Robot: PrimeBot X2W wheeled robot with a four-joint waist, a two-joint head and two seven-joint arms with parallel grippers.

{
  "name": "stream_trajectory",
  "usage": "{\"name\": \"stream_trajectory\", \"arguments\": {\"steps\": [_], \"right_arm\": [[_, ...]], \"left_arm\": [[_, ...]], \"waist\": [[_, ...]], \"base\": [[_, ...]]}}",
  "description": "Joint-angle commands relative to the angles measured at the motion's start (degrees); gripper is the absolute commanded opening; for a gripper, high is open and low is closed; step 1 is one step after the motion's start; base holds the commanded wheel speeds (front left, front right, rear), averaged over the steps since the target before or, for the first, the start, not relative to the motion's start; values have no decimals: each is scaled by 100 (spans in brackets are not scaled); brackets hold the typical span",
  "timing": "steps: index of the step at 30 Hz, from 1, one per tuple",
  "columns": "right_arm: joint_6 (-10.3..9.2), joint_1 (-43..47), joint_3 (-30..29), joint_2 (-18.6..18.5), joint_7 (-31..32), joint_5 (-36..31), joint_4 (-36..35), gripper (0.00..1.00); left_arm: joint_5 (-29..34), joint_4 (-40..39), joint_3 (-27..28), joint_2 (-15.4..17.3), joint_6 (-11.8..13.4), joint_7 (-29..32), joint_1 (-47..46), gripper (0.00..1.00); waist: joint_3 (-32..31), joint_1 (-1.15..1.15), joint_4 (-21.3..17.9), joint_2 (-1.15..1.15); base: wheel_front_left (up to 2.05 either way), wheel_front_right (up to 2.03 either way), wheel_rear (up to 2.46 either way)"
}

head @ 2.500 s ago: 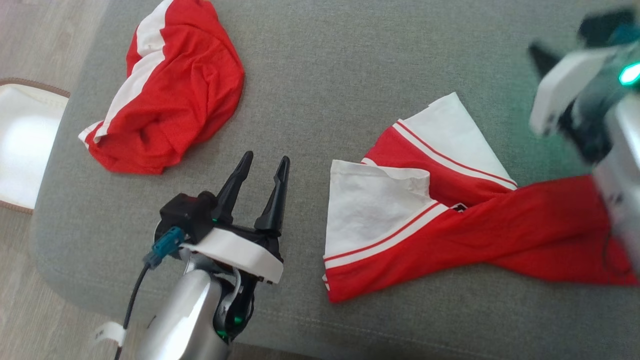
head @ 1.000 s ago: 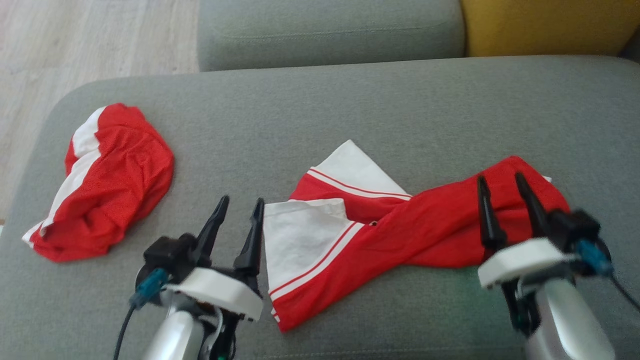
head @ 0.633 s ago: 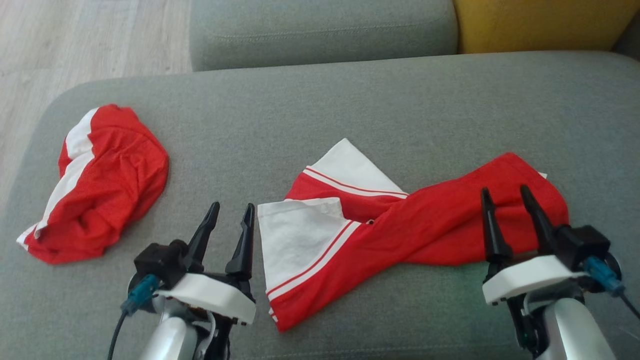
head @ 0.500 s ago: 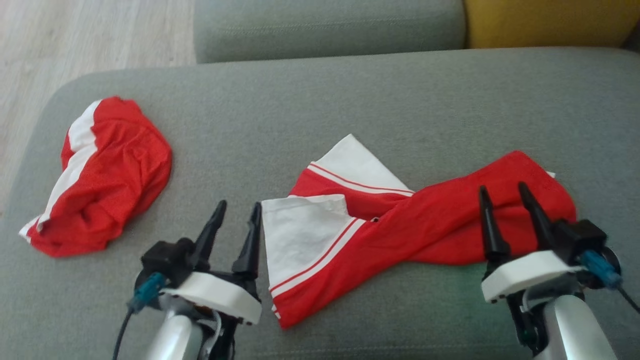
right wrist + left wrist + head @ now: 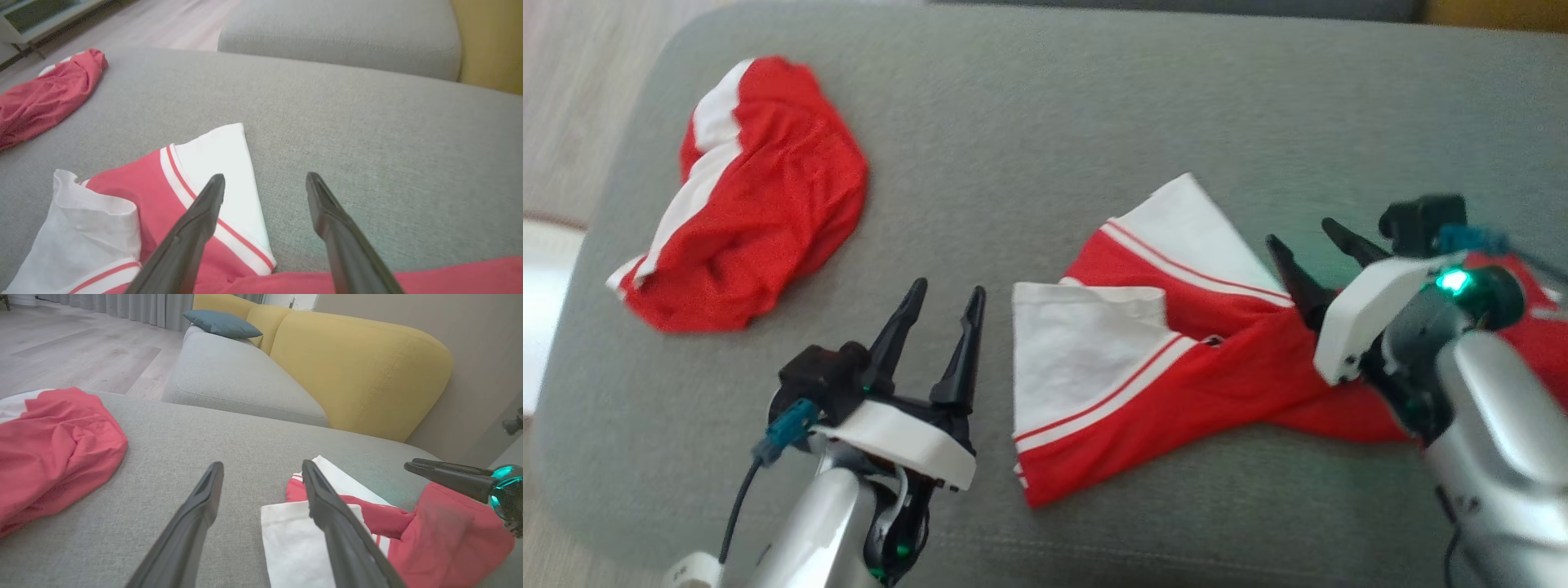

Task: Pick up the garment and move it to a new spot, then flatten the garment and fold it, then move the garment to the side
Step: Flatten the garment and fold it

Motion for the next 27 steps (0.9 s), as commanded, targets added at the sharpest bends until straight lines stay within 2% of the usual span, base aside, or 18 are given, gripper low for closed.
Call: {"name": "stream_trajectory", "arguments": {"steps": [1,5,10,22,27], "right_arm": [[21,-273,186,-136,184,253,-89,100],[21,-700,669,-542,667,754,138,100],[21,-1068,1171,-859,1078,1264,386,100],[21,-1529,2080,-1215,1518,1952,653,100],[21,-1638,2271,-1267,1713,2150,848,100]], "left_arm": [[-73,-163,128,33,6,-70,-269,100],[-155,-161,40,33,28,-70,-363,100],[-227,-166,-41,33,53,-70,-457,100],[-259,-182,-94,33,95,-70,-532,100],[-243,-204,-89,33,98,-70,-560,100]], "waist": [[208,0,238,0],[340,0,425,0],[444,0,574,0],[570,0,671,0],[647,0,652,0]], "base": [[0,0,0],[0,0,0],[0,0,0],[0,0,0],[0,0,0]]}}
